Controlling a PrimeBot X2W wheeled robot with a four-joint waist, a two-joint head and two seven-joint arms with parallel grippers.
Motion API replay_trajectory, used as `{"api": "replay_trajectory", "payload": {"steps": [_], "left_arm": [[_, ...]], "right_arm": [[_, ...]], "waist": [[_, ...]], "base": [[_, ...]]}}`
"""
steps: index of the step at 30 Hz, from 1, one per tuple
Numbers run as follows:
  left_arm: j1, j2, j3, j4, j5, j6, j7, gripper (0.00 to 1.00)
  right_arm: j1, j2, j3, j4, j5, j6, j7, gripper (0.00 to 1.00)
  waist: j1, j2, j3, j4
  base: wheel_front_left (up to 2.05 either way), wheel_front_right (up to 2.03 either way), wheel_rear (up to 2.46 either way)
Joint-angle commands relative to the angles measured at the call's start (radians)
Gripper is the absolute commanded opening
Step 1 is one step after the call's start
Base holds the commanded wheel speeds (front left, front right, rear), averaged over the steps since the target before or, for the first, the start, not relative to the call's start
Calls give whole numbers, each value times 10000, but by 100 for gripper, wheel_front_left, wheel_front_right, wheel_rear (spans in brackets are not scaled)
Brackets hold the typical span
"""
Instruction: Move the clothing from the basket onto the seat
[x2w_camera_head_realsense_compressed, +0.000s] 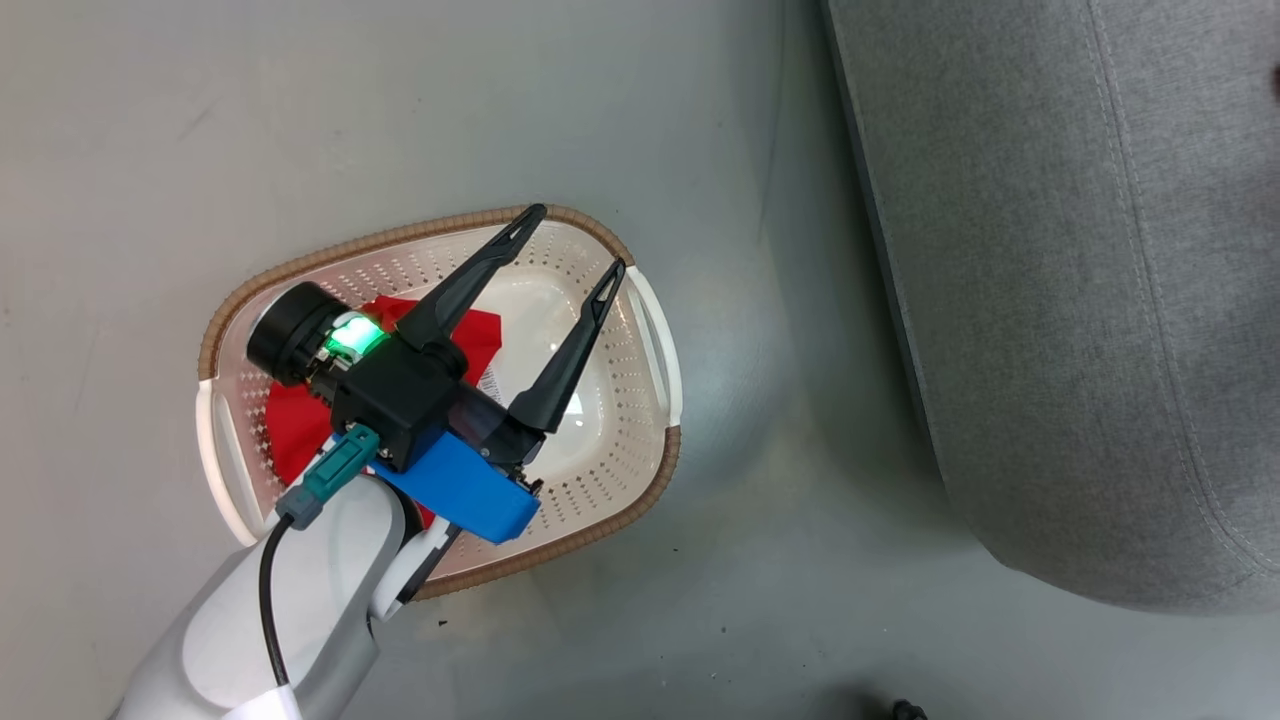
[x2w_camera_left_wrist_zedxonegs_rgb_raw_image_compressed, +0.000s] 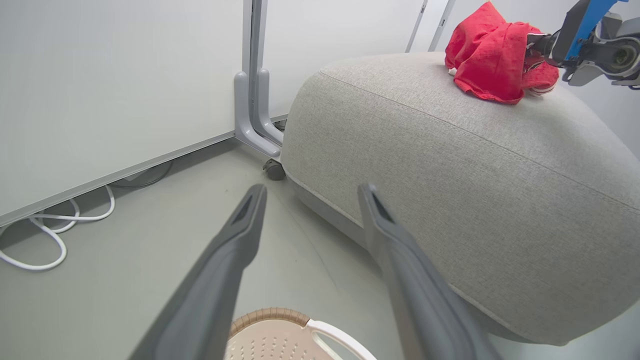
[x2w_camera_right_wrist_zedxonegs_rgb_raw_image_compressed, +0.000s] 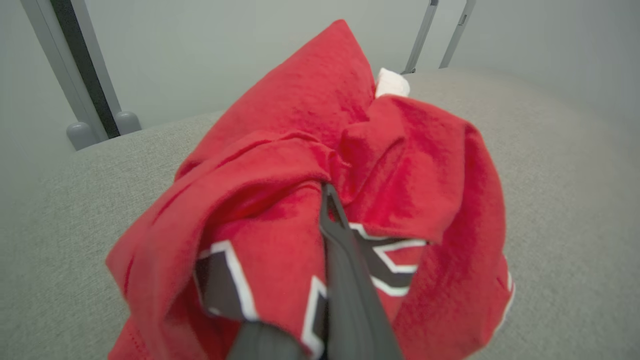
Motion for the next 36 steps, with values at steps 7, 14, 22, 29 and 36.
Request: {"api": "replay_trajectory", "payload": {"steps": [7, 14, 22, 29, 36], "left_arm": [[-50, -64, -77, 64, -57, 70, -59, 100], [-96, -125, -98, 187, -106, 73, -101, 100], [95, -424, -107, 468, -231, 41, -186, 100], [413, -826, 49, 789, -393, -9, -233, 100], [1362, -1349, 521, 1049, -510, -104, -240, 100]], "right_arm": [[-73, 69, 270, 250, -158, 1, -140, 100], [-24, -16, 437, 367, -105, 1, -175, 100], [361, -50, 725, 403, -57, 1, -175, 100], [1009, -116, 1217, 245, -71, 1, -185, 100], [2302, -12, 1953, -258, 118, 1, -123, 100]], "waist": [[-1, 0, -175, -40], [-1, 0, -313, -40], [-1, 0, -850, 42], [-1, 0, -1766, 303], [-1, 0, -3305, 831]], "base": [[0, 0, 0], [0, 0, 0], [0, 0, 0], [0, 0, 0], [0, 0, 0]]}}
